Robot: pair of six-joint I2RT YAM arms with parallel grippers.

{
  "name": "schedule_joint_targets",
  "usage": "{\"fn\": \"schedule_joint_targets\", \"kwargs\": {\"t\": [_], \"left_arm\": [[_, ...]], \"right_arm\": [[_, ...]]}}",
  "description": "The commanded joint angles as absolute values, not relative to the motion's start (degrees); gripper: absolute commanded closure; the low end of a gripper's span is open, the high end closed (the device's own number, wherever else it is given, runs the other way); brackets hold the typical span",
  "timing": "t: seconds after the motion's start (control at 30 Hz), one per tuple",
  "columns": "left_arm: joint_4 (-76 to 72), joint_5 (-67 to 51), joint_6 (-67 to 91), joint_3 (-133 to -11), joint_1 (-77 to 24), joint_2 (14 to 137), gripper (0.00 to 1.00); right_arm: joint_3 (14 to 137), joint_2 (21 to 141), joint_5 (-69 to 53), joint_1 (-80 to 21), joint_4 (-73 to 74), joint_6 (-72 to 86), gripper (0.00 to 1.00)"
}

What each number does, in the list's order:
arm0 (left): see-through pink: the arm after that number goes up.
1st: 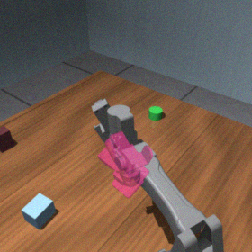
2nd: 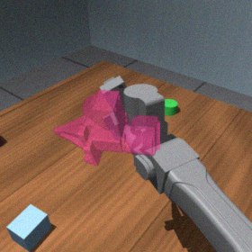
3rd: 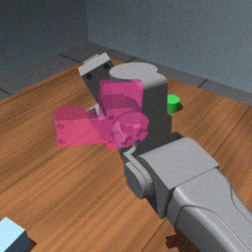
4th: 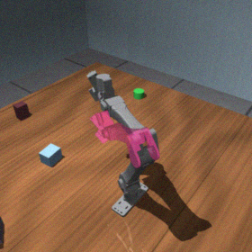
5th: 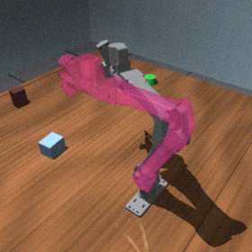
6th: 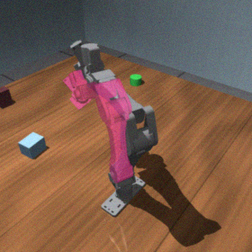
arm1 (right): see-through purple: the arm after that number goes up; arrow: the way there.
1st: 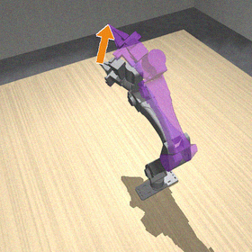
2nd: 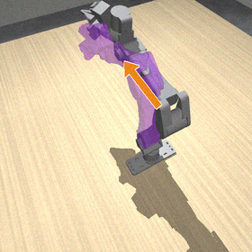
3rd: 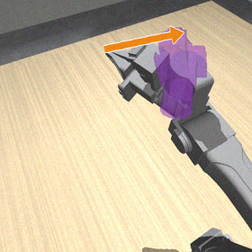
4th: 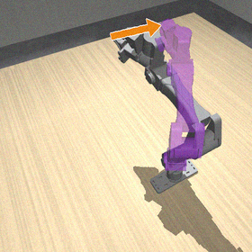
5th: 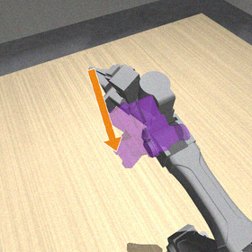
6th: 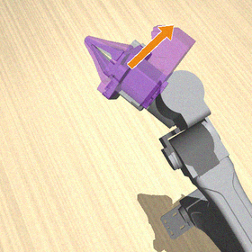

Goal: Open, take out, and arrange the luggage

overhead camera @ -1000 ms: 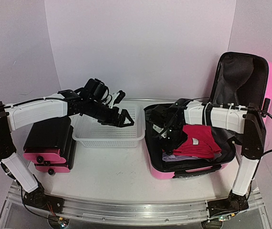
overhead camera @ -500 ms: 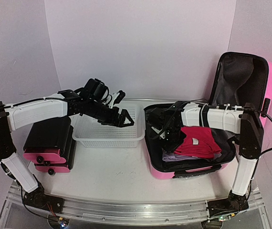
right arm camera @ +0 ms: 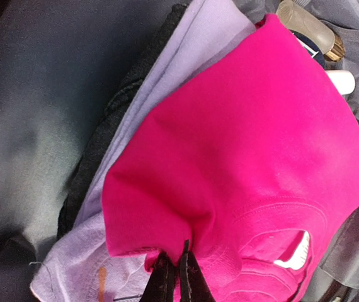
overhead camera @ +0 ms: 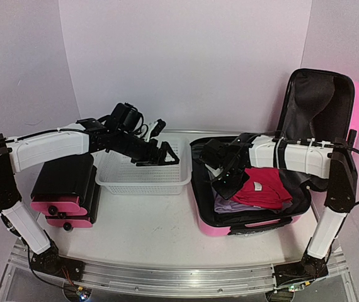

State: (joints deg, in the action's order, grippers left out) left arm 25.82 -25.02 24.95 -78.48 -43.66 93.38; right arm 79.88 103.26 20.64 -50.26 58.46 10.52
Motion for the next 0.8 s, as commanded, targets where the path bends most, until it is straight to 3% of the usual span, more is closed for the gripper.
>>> {"fn": "schedule_joint_targets", "kwargs": {"t": [0.0, 0.4, 0.77], "left_arm": [[19.4, -32.4, 36.5, -80.6, -43.3, 93.0, 0.1], [11.8, -40.7, 80.4, -84.6, -45.6, 105.9, 0.1], [9.5, -33.3, 95.2, -93.8, -51.6, 114.5, 0.06]], "right_arm": [[76.3, 96.5, 17.7, -48.9, 51.8, 10.4, 1.0], [65.8, 87.5, 10.9, -45.0, 39.9, 10.4, 1.0], [60.4, 80.8, 9.1, -42.8, 34.1, 9.2, 1.0]]}}
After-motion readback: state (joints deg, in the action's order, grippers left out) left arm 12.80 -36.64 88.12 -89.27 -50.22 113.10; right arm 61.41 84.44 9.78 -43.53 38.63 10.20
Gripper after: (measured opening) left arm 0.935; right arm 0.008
